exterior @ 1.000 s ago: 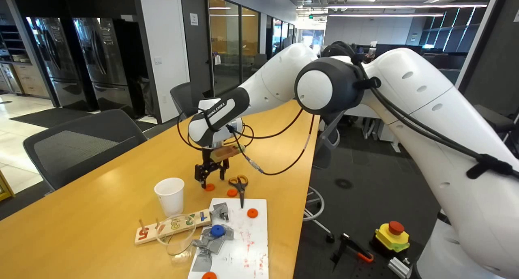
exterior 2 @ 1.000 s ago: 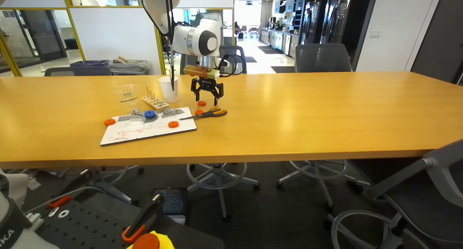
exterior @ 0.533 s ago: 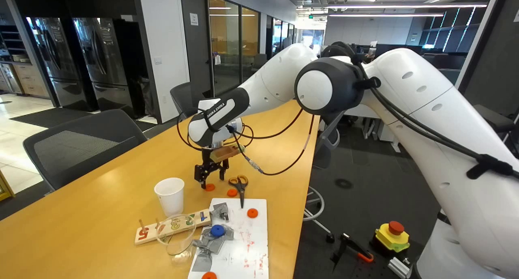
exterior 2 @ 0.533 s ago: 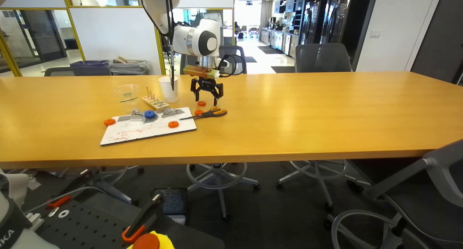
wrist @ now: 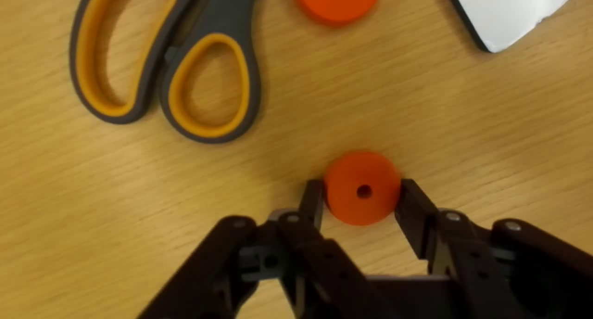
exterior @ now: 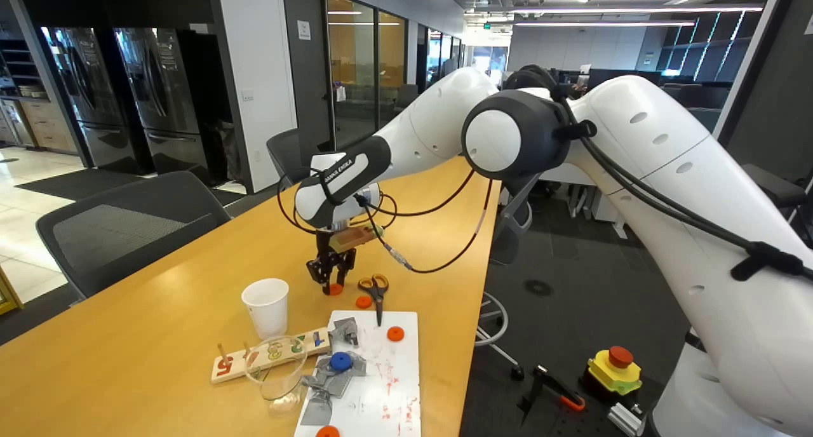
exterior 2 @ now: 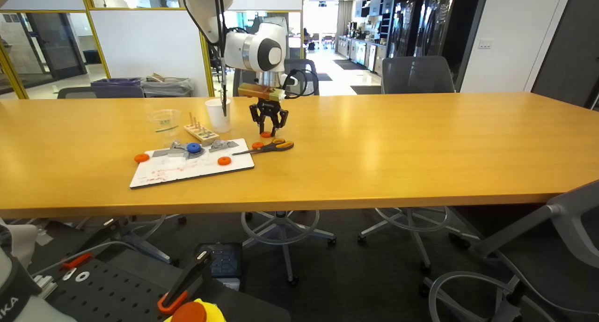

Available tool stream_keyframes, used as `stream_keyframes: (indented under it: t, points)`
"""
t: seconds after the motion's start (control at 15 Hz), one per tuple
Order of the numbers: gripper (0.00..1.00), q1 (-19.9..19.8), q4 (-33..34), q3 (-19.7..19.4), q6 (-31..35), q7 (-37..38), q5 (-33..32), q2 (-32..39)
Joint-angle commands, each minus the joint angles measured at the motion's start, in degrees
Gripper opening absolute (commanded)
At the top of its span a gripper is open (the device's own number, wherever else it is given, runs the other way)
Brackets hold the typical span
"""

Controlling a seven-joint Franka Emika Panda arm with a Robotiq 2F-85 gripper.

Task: Put the orange rings in the white cup, place the blue ring in the clear cup

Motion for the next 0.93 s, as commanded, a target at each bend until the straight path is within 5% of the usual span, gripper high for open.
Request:
stream_keyframes:
  t: [0.0,0.87]
  points:
    - [0.19,-0.1,0.8,0.4,-0.8,-0.2,0.0,-0.2]
    - [0.17,10.7,-11.7,-4.9,10.3,17.3,-7.7,-15.1]
